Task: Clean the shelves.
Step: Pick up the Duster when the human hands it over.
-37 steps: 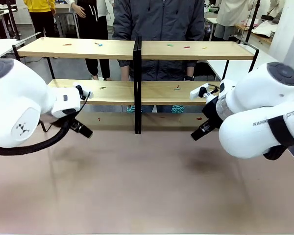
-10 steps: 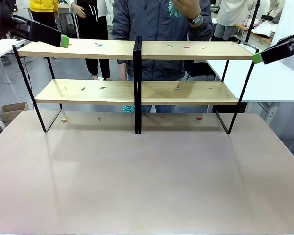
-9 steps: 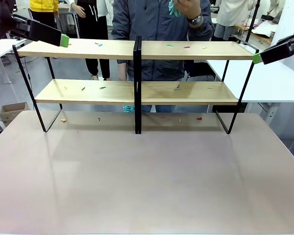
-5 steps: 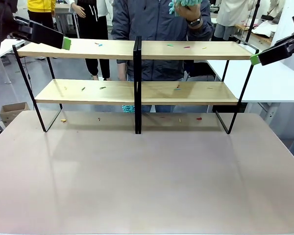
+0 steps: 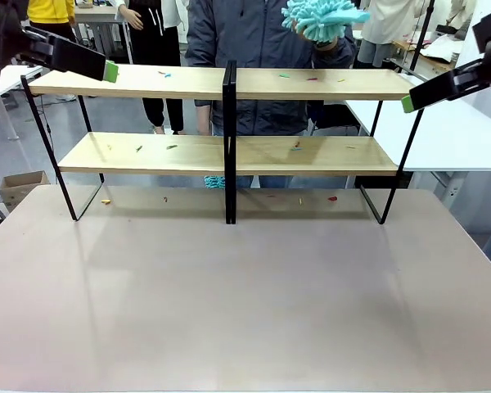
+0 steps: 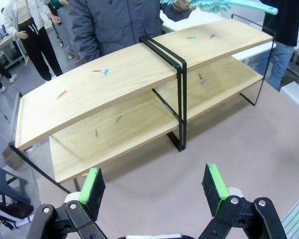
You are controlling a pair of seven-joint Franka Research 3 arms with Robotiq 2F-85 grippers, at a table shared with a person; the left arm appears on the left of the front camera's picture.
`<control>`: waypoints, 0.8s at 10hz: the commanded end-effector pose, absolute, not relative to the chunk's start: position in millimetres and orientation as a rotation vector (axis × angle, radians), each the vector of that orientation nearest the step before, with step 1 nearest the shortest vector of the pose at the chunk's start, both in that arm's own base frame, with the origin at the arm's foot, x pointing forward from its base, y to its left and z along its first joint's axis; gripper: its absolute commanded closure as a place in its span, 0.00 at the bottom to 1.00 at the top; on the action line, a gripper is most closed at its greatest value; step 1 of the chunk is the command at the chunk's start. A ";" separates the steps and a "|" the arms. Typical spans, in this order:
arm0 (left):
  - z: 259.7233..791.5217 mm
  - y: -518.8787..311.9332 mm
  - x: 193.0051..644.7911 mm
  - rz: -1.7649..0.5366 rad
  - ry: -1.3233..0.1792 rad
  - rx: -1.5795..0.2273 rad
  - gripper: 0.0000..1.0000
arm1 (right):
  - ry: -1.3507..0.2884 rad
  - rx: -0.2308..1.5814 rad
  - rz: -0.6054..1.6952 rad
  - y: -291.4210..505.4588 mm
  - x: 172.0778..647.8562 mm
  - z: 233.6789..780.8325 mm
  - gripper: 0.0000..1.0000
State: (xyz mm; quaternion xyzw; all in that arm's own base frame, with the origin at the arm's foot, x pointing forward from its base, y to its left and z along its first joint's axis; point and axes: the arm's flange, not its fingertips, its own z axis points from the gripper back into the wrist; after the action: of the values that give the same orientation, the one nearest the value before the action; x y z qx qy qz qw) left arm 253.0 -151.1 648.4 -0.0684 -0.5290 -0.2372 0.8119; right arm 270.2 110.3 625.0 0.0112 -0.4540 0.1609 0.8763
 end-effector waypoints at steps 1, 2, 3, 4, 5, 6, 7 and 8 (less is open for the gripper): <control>649.5 -151.1 252.9 -0.506 -1.141 -0.147 0.00 | -0.950 0.027 0.252 125.2 257.7 626.4 0.00; 649.5 -151.1 252.9 -0.506 -1.141 -0.147 0.00 | -0.979 0.043 0.181 130.2 260.9 629.6 0.00; 649.5 -151.1 252.9 -0.506 -1.141 -0.147 0.00 | -0.995 0.083 0.147 135.7 263.5 632.3 0.00; 649.5 -151.1 252.9 -0.506 -1.141 -0.147 0.00 | -1.015 0.111 0.129 141.9 264.0 633.7 0.00; 649.5 -151.1 252.9 -0.506 -1.141 -0.147 0.00 | -1.036 0.148 0.137 146.8 261.7 636.0 0.00; 649.5 -151.1 252.9 -0.506 -1.141 -0.147 0.00 | -1.073 0.165 0.128 148.4 261.6 638.9 0.00; 649.5 -151.1 252.9 -0.506 -1.141 -0.147 0.00 | -1.090 0.187 0.130 148.5 261.1 640.8 0.00; 649.5 -151.1 252.9 -0.506 -1.141 -0.147 0.00 | -1.087 0.189 0.131 148.8 261.2 640.5 0.00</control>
State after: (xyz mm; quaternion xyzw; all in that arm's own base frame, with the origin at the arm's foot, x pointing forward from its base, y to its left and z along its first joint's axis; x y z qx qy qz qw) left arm 253.0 -151.1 648.5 -0.0684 -0.5291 -0.2372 0.8119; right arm 256.3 143.2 644.4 0.0747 -0.5121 0.0690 0.8529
